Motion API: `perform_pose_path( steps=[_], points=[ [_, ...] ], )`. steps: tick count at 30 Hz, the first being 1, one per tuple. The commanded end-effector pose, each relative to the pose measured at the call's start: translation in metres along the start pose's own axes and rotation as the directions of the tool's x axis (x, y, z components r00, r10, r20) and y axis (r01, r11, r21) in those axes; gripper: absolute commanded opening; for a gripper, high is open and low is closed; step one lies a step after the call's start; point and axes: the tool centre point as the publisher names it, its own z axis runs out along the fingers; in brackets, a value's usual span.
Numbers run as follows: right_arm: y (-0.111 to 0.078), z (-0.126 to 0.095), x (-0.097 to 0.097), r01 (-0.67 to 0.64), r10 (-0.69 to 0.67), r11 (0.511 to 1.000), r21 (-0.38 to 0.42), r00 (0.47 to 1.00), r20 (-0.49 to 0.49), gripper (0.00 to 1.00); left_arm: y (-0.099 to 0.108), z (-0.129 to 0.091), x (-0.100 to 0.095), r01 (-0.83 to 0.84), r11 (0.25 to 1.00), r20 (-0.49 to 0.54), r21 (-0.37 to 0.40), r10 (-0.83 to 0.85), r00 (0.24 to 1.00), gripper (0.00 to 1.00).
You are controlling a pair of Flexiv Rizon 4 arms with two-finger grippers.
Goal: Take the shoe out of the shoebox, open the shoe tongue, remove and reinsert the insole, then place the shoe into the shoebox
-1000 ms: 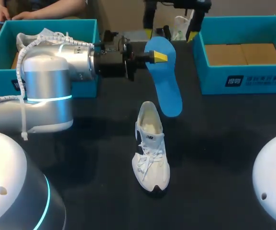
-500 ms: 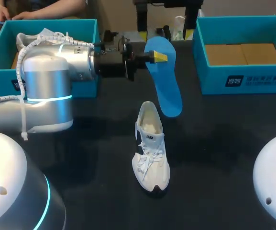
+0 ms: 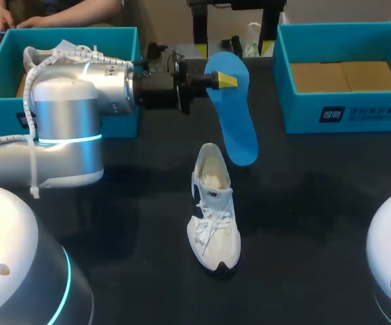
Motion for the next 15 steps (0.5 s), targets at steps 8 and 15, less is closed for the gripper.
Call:
perform_pose_path(
  steps=[8, 15],
  points=[
    [0.0005, 0.0002, -0.0001, -0.001, 0.001, 1.000, 0.000, 1.000, 0.000, 1.00, -0.0001, 0.0003, -0.0004, 0.000, 1.000, -0.001, 0.000, 0.000, 1.000, 0.00],
    [-0.0021, -0.0008, -0.0076, -0.015, 0.012, 0.999, -0.039, 0.998, -0.069, 1.00, -0.0001, 0.0003, -0.0004, 0.000, 1.000, -0.001, 0.000, 0.000, 1.000, 0.00]
  ],
)
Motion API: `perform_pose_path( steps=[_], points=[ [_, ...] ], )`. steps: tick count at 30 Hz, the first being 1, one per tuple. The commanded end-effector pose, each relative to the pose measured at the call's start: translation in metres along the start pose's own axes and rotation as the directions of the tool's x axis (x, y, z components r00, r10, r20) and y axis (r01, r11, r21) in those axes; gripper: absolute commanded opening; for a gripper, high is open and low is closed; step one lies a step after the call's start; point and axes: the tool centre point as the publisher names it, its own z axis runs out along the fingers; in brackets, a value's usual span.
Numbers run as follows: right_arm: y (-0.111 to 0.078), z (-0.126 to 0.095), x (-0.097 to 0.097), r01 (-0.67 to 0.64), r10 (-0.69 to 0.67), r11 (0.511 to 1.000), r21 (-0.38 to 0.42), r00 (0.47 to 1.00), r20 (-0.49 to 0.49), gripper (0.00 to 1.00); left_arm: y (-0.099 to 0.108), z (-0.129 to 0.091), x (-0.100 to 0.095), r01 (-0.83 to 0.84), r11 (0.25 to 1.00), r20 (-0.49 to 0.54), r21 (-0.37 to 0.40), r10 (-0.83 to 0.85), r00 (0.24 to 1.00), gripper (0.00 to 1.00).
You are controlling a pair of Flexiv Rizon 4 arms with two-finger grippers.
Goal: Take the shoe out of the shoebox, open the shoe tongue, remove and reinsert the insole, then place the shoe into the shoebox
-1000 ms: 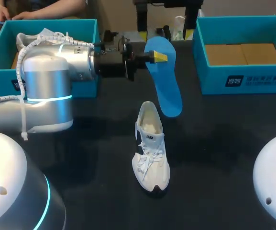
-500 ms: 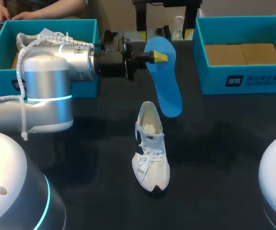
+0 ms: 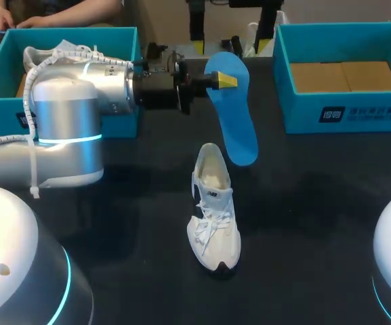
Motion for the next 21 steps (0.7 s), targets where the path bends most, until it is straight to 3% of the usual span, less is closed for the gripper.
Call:
perform_pose_path(
  steps=[1, 4, 14, 21],
  points=[
    [-0.006, 0.002, -0.014, -0.010, 0.008, 1.000, -0.029, 0.999, -0.051, 1.00, 0.000, 0.000, 0.000, 0.000, 1.000, -0.001, 0.000, 0.000, 1.000, 0.00],
    [-0.008, 0.001, -0.020, -0.015, 0.012, 0.999, -0.043, 0.997, -0.074, 1.00, 0.000, 0.000, 0.000, 0.000, 1.000, -0.001, 0.000, 0.000, 1.000, 0.00],
    [-0.013, 0.003, -0.038, -0.053, 0.010, 0.989, -0.142, 0.957, -0.289, 1.00, 0.000, 0.000, 0.000, 0.000, 1.000, -0.001, 0.000, 0.000, 1.000, 0.00],
    [-0.015, 0.006, -0.049, -0.026, -0.021, 0.992, -0.127, 0.934, -0.356, 1.00, 0.000, 0.000, 0.000, 0.000, 1.000, -0.001, 0.000, 0.000, 1.000, 0.00]
  ],
)
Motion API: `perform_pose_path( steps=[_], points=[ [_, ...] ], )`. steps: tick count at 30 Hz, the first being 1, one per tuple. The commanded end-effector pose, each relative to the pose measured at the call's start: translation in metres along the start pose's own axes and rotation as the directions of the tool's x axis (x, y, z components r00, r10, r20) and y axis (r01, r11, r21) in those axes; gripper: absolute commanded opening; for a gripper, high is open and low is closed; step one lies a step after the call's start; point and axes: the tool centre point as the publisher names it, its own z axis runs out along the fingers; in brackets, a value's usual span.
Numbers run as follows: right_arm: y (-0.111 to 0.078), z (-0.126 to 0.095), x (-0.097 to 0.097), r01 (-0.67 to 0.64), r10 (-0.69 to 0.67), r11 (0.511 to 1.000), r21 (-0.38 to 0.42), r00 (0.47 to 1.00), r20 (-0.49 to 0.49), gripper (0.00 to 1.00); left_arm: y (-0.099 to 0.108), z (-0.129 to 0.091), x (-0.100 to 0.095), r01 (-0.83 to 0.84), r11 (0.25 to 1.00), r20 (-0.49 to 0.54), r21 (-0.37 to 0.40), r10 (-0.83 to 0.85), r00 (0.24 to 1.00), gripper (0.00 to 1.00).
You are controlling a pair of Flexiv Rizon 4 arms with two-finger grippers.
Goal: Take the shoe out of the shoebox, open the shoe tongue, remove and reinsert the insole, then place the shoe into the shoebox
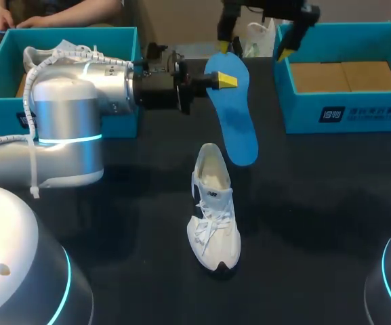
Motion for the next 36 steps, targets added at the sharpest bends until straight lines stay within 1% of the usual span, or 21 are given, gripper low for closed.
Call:
perform_pose_path(
  steps=[1, 4, 9, 12, 13, 15, 16, 22, 30, 31, 33, 34, 36],
  points=[
    [-0.004, 0.003, -0.016, 0.013, -0.011, 1.000, 0.009, 0.981, -0.196, 1.00, 0.000, 0.000, 0.000, 0.000, 1.000, -0.001, 0.000, 0.000, 1.000, 0.00],
    [-0.005, 0.004, -0.022, 0.017, -0.013, 1.000, 0.017, 0.973, -0.229, 1.00, 0.000, 0.000, 0.000, 0.000, 1.000, -0.001, 0.000, 0.000, 1.000, 0.00],
    [-0.008, 0.004, -0.031, 0.034, -0.027, 0.999, 0.014, 0.944, -0.330, 1.00, 0.000, 0.000, 0.000, 0.000, 1.000, -0.001, 0.000, 0.000, 1.000, 0.00],
    [-0.010, 0.005, -0.036, 0.037, -0.028, 0.999, 0.017, 0.930, -0.367, 1.00, 0.000, 0.000, 0.000, 0.000, 1.000, -0.001, 0.000, 0.000, 1.000, 0.00],
    [-0.010, 0.006, -0.037, 0.028, -0.025, 1.000, 0.000, 0.917, -0.399, 1.00, 0.000, 0.000, 0.000, 0.000, 1.000, -0.001, 0.000, 0.000, 1.000, 0.00],
    [-0.011, 0.007, -0.040, 0.024, -0.026, 1.000, -0.011, 0.894, -0.447, 1.00, 0.000, 0.000, 0.000, 0.000, 1.000, -0.001, 0.000, 0.000, 1.000, 0.00],
    [-0.011, 0.007, -0.042, 0.018, -0.021, 1.000, -0.011, 0.892, -0.452, 1.00, 0.000, 0.000, 0.000, 0.000, 1.000, -0.001, 0.000, 0.000, 1.000, 0.00],
    [-0.014, 0.013, -0.049, -0.005, -0.012, 1.000, -0.029, 0.829, -0.560, 1.00, 0.000, 0.000, 0.000, 0.000, 1.000, -0.001, 0.000, 0.000, 1.000, 0.00],
    [-0.013, 0.029, -0.060, 0.004, -0.026, 0.999, -0.036, 0.754, -0.656, 1.00, 0.000, 0.000, 0.000, 0.000, 1.000, -0.001, 0.000, 0.000, 1.000, 0.00],
    [-0.012, 0.031, -0.061, 0.004, -0.033, 0.999, -0.044, 0.739, -0.673, 1.00, 0.000, 0.000, 0.000, 0.000, 1.000, -0.001, 0.000, 0.000, 1.000, 0.00],
    [-0.011, 0.034, -0.063, 0.015, -0.037, 0.999, -0.039, 0.732, -0.680, 1.00, 0.000, 0.000, 0.000, 0.000, 1.000, -0.001, 0.000, 0.000, 1.000, 0.00],
    [-0.010, 0.037, -0.064, 0.014, -0.042, 0.999, -0.046, 0.716, -0.697, 1.00, 0.000, 0.000, 0.000, 0.000, 1.000, -0.001, 0.000, 0.000, 1.000, 0.00],
    [-0.008, 0.041, -0.066, 0.020, -0.045, 0.999, -0.044, 0.702, -0.711, 1.00, 0.000, 0.000, 0.000, 0.000, 1.000, -0.001, 0.000, 0.000, 1.000, 0.00]
  ],
)
